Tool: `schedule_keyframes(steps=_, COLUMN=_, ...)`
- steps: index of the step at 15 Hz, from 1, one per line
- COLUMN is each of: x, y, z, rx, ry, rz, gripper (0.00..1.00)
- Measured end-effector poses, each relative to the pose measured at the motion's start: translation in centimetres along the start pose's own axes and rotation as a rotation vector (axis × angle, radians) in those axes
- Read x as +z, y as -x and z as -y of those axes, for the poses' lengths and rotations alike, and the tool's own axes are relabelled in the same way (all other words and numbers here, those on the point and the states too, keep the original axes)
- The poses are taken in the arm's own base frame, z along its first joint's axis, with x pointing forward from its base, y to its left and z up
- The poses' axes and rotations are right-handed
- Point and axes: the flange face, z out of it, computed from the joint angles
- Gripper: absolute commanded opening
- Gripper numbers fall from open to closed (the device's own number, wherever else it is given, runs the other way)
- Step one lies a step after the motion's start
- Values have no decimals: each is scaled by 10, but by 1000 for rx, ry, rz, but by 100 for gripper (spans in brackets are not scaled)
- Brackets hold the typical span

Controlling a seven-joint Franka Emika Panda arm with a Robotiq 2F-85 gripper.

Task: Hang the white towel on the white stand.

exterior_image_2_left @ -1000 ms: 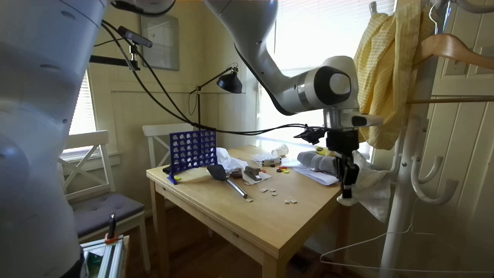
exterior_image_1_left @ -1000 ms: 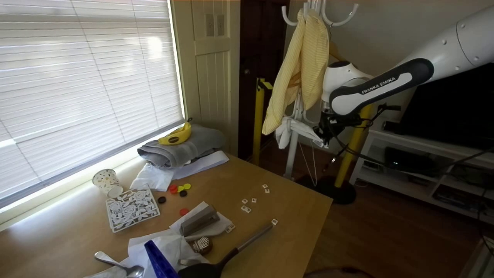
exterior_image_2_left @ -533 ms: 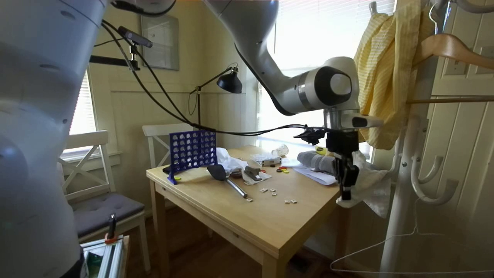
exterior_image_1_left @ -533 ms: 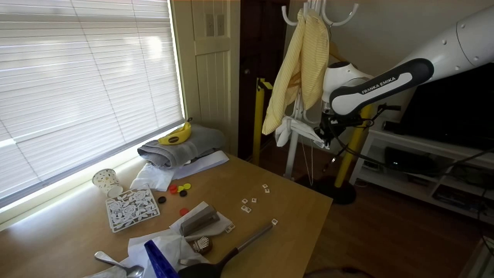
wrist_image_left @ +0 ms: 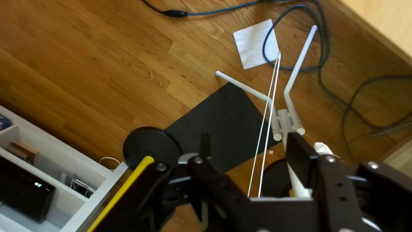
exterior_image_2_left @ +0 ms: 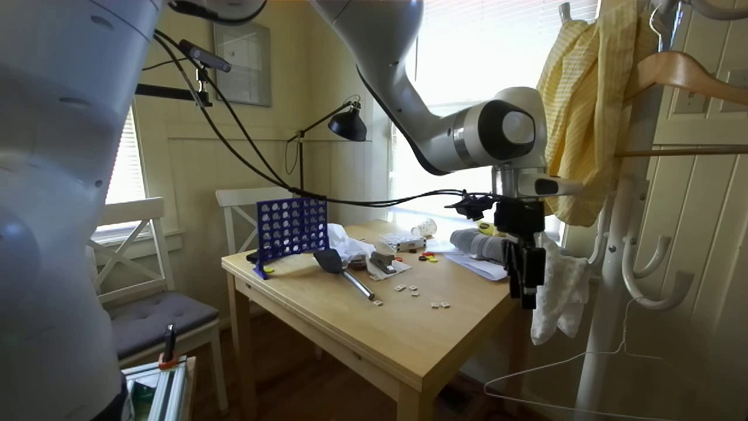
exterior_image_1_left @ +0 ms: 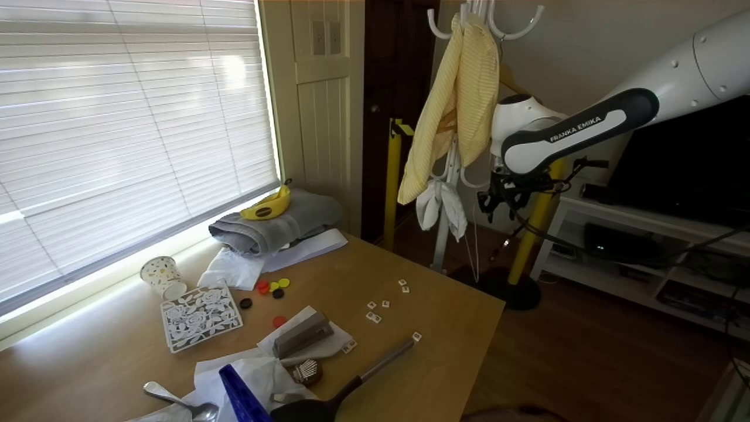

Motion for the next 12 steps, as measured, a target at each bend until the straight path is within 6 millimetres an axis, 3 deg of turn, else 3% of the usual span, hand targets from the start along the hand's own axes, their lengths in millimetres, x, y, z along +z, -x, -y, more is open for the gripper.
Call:
schedule_keyframes(steps=1, x=-1, y=1, z=2, rx=-15, ry=-4, rz=-3, gripper=100)
schedule_keyframes(steps=5, x=-26, y=15, z=29, rx=-195, ry=-72, rz=-43, gripper=100)
schedule_keyframes(steps=12, x=-92, y=73, z=84, rx=-536, ry=-195, rz=-42, gripper=100)
